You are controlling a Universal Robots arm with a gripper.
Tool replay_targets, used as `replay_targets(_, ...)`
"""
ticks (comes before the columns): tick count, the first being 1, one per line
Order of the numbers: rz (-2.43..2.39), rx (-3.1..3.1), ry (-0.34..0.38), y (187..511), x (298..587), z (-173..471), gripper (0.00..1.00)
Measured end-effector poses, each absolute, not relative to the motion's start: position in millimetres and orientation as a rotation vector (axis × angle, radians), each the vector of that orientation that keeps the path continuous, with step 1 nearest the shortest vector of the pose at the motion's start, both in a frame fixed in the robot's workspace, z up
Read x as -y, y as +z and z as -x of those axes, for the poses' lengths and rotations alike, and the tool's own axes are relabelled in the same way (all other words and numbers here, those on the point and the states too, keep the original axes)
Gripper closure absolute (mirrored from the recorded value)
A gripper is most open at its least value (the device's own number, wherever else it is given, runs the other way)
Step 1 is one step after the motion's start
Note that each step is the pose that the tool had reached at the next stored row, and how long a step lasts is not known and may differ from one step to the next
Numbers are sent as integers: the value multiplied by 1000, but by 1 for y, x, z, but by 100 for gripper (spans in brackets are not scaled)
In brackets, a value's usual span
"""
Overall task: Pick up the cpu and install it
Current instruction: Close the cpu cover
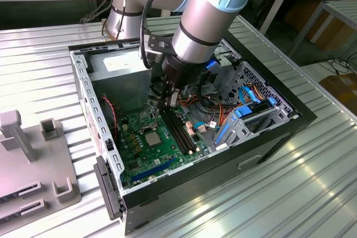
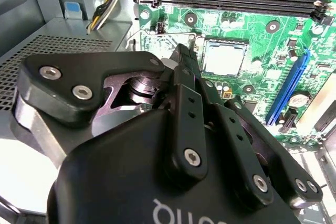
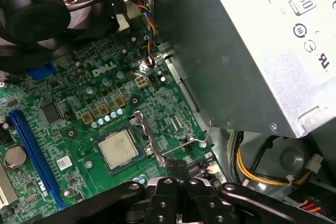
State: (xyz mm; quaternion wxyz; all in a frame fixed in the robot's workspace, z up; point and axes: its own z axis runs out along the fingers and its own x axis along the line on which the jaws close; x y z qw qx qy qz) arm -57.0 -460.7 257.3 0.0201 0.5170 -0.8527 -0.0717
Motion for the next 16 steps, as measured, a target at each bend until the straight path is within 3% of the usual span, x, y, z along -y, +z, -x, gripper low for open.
replay_targets(16,-1632,2630,-219,257,467,58,89)
